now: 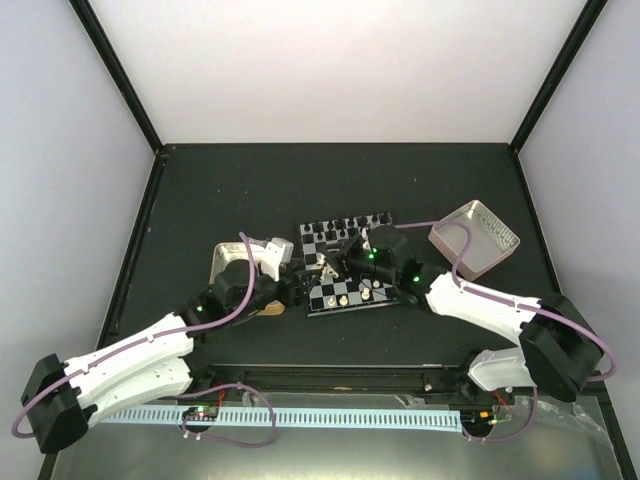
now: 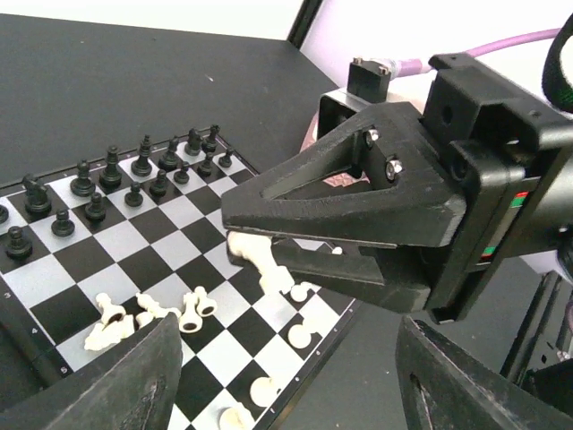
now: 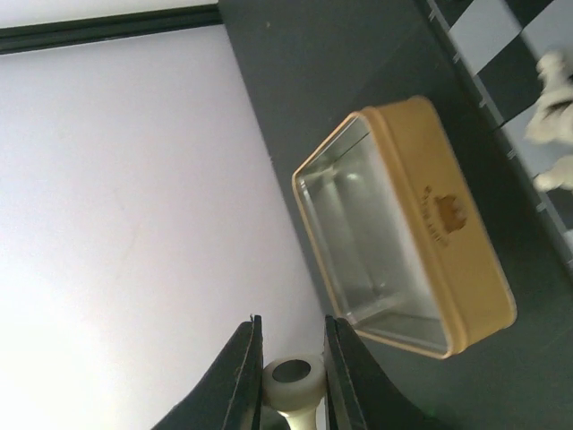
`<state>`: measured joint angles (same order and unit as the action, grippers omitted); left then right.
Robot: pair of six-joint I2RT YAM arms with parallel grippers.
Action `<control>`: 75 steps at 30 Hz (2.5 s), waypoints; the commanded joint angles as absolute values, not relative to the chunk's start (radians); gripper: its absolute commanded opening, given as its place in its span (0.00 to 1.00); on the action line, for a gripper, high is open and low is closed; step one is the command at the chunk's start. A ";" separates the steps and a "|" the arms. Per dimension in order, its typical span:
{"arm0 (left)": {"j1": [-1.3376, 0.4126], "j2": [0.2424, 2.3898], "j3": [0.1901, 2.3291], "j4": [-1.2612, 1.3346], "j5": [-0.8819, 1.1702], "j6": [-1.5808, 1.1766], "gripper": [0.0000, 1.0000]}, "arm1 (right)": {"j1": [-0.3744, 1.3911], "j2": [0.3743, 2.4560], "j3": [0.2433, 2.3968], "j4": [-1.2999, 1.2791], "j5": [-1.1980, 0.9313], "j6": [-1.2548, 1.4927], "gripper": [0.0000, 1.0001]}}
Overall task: Set up the chess pieces on the board
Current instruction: Place the chess piece on the chessboard.
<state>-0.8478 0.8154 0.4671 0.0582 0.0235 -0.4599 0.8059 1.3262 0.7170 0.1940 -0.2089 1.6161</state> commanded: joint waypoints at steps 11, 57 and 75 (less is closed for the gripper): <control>-0.867 0.922 0.512 0.131 -0.008 -0.459 0.36 | 0.838 1.295 0.678 0.322 -0.276 1.797 0.15; -0.859 1.270 0.871 -0.798 0.301 -0.460 0.02 | 0.786 0.995 0.609 -0.181 0.282 1.168 0.62; -0.814 1.655 1.125 -0.951 0.293 -0.384 0.02 | 0.787 0.885 0.554 -0.238 0.395 1.053 0.65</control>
<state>-0.8295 1.6203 1.0496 -0.8921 0.3027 -0.4103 0.7895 0.9077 0.5549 -0.2295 0.3328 1.0985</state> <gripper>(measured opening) 0.097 0.646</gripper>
